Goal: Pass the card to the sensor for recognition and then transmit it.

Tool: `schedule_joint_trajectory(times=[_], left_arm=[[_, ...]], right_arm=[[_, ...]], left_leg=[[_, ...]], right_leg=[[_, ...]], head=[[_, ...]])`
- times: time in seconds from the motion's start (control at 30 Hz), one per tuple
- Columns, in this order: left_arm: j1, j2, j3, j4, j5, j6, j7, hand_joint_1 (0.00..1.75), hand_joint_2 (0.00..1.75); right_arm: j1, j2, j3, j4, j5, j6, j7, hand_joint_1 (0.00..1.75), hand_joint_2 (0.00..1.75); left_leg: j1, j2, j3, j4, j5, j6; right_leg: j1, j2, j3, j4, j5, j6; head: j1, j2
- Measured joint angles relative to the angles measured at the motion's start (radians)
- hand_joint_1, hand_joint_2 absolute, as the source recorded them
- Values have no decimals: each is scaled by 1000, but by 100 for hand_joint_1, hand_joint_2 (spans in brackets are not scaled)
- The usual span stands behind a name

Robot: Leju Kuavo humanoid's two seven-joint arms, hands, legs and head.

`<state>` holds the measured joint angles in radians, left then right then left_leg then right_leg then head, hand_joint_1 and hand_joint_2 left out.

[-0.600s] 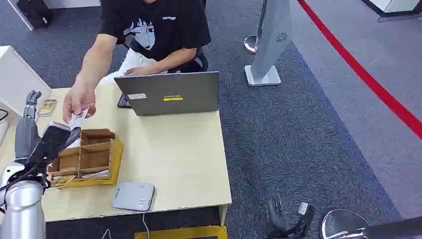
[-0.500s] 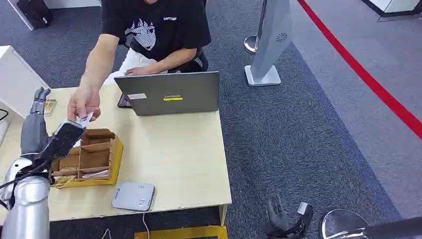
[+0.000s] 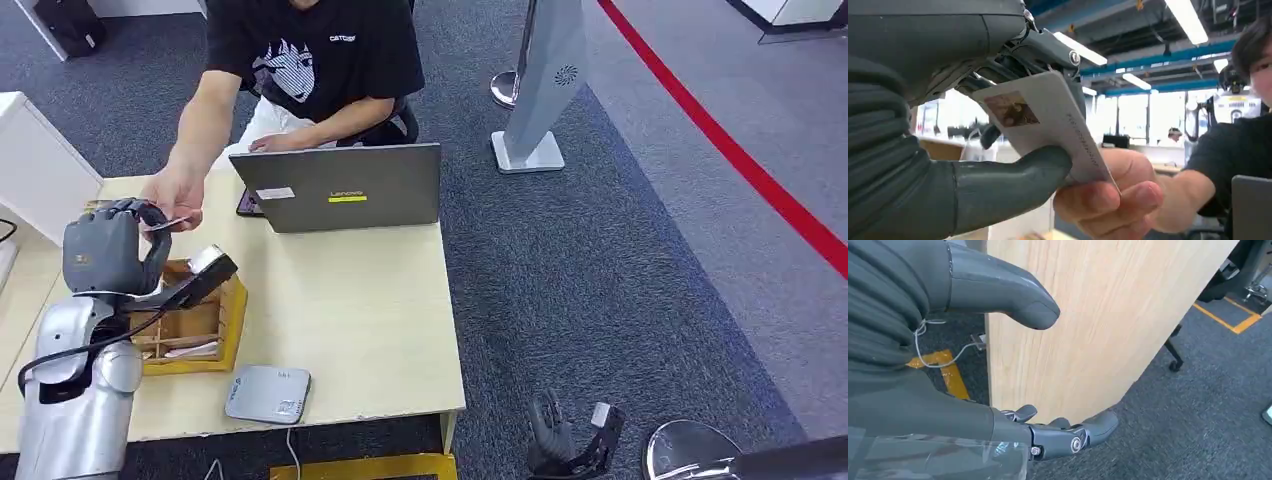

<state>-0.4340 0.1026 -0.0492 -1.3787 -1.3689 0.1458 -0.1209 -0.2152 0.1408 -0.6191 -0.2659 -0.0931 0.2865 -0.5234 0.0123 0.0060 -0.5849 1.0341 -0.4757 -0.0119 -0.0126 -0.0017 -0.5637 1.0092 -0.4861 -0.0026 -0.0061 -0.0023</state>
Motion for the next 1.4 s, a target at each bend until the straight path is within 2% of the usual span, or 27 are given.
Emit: schedule_joint_trajectory(times=[0.17, 0.27, 0.47, 0.6, 0.8, 0.93, 1.03, 1.2, 1.4], left_arm=[[2, -2, -6, -16, -80, 74, 13, 175, 175], [45, -17, -11, -78, -104, 121, -7, 175, 175], [278, -78, -99, -265, -156, 220, -68, 175, 175], [417, -92, -171, -322, -186, 270, -78, 175, 175], [532, -99, -207, -319, -196, 277, -79, 175, 175], [561, -88, -227, -289, -198, 288, -20, 175, 175], [575, -87, -230, -257, -197, 301, -7, 175, 175], [581, -84, -225, -207, -167, 301, -28, 175, 175], [588, -87, -181, -162, -155, 301, -58, 175, 175]], right_arm=[[0, 0, 0, 0, -1, -1, 2, 0, 175], [1, 0, 0, 0, -12, -1, -1, 0, 175], [12, 0, -7, 0, -35, 2, -18, 0, 175], [18, 0, -15, 0, -45, 4, -25, 0, 175], [25, 0, -29, 0, -51, 5, -26, 0, 175], [26, 0, -32, -1, -50, 3, -28, 0, 175], [27, 0, -34, -1, -50, 3, -29, 0, 175], [29, 0, -41, -1, -50, 4, -29, 0, 175], [30, 0, -49, -2, -47, 3, -29, 0, 175]], left_leg=[[0, 0, 0, 0, 0, 0], [0, 0, 0, 0, 0, 0], [-1, 0, -1, 0, -3, 1], [-1, 1, -1, 0, -3, 2], [0, 1, -1, 0, -3, 2], [0, 0, -1, 0, -2, 1], [0, 0, -1, 0, -2, 1], [-1, 0, -1, 0, -2, 1], [-1, 0, -1, 0, -2, 1]], right_leg=[[0, 0, 0, 0, 0, 0], [0, 0, 0, 0, 0, 0], [0, 0, 0, -1, -1, 1], [0, 0, 0, -1, -1, 1], [0, 0, 0, -1, -1, 1], [0, 0, 0, -1, -1, 1], [0, 0, 0, -1, -1, 1], [0, 0, 0, -1, -1, 1], [0, 0, 0, -1, -1, 1]], head=[[0, 0], [0, 0], [0, 0], [0, 0], [0, 0], [0, 0], [0, 0], [0, 0], [0, 0]])
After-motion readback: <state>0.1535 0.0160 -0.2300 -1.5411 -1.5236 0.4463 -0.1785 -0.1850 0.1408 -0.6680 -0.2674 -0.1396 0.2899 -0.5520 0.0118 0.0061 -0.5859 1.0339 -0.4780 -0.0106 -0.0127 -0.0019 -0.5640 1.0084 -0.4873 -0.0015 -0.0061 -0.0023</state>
